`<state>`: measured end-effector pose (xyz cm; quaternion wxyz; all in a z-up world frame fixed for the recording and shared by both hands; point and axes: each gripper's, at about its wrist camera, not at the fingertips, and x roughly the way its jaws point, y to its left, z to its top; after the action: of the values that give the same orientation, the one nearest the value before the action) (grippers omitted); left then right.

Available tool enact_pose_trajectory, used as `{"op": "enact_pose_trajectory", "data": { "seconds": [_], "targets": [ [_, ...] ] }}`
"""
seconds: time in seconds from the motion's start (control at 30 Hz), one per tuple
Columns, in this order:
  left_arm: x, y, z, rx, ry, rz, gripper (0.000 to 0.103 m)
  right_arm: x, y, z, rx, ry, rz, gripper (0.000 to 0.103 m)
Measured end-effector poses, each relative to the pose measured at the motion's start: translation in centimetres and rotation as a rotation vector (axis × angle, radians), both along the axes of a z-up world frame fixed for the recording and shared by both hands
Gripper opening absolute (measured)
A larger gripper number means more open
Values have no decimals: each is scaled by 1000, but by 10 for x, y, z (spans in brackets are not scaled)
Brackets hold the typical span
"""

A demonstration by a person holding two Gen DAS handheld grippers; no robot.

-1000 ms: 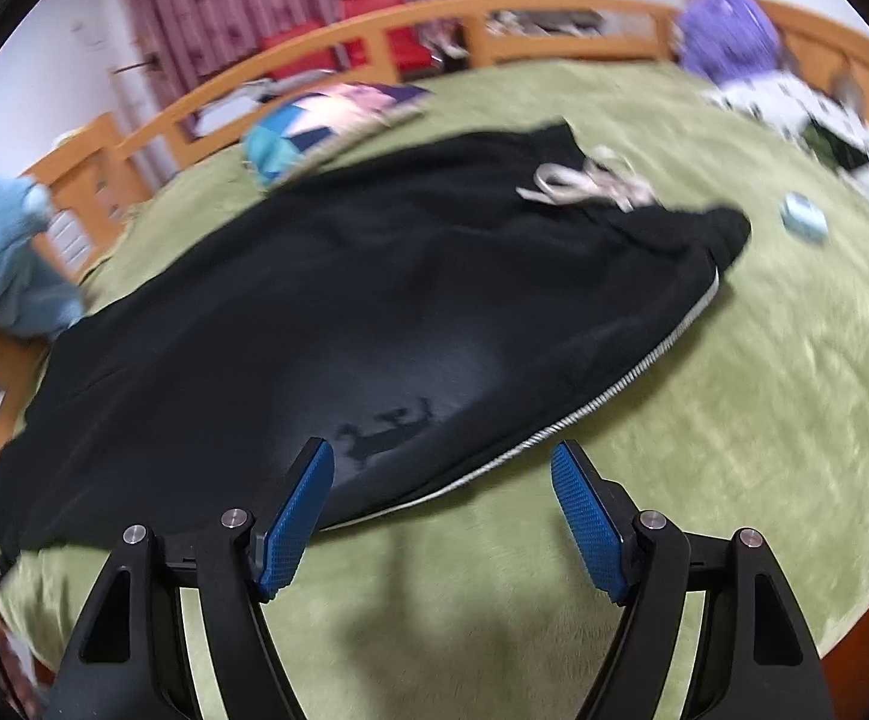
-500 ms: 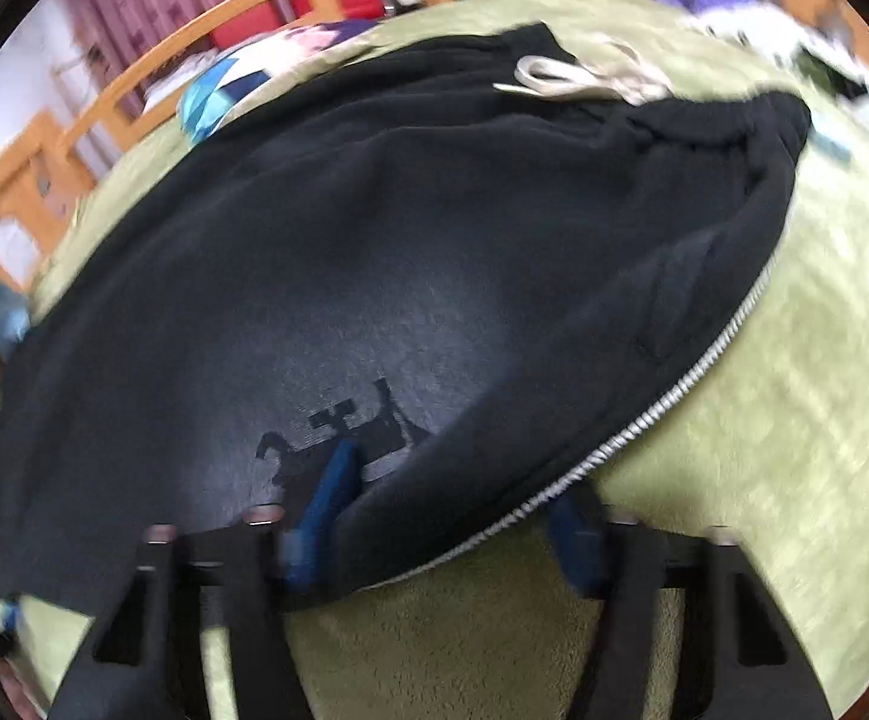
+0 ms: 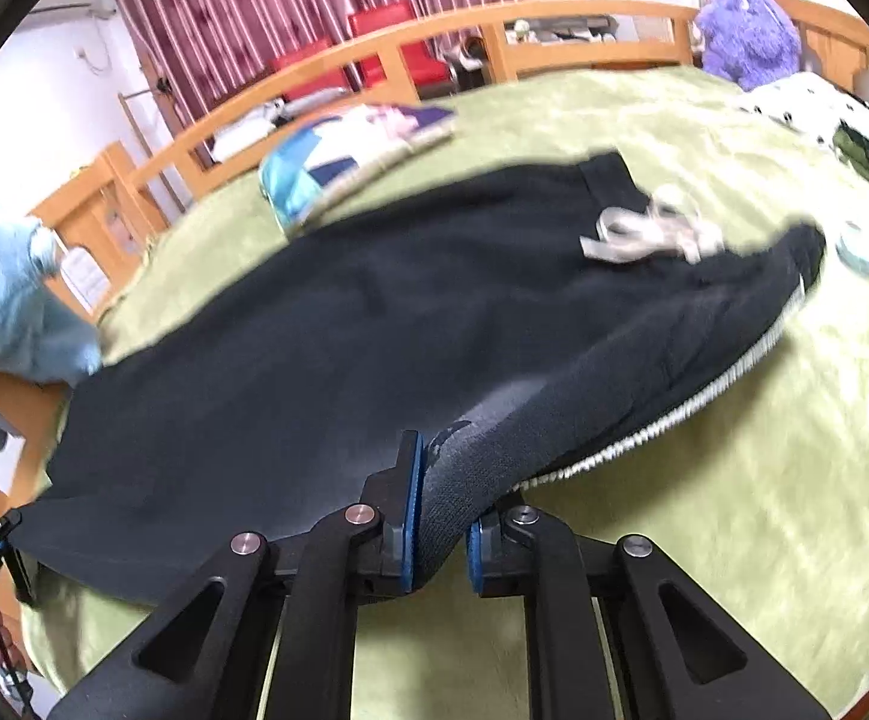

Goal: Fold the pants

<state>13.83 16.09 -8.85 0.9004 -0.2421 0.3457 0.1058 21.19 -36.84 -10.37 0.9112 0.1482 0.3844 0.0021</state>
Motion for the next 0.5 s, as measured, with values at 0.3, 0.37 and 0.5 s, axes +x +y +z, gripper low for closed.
{"op": "enact_pose_trajectory", "data": {
  "seconds": [0.3, 0.37, 0.5],
  "targets": [
    [98, -6, 32, 143, -75, 32, 9, 102, 8, 54, -27, -104, 1, 9],
    [121, -6, 31, 160, -77, 41, 9, 132, 9, 52, -15, -116, -5, 8],
    [168, -1, 19, 155, -73, 60, 9, 182, 11, 36, 8, -122, -9, 8]
  ]
}}
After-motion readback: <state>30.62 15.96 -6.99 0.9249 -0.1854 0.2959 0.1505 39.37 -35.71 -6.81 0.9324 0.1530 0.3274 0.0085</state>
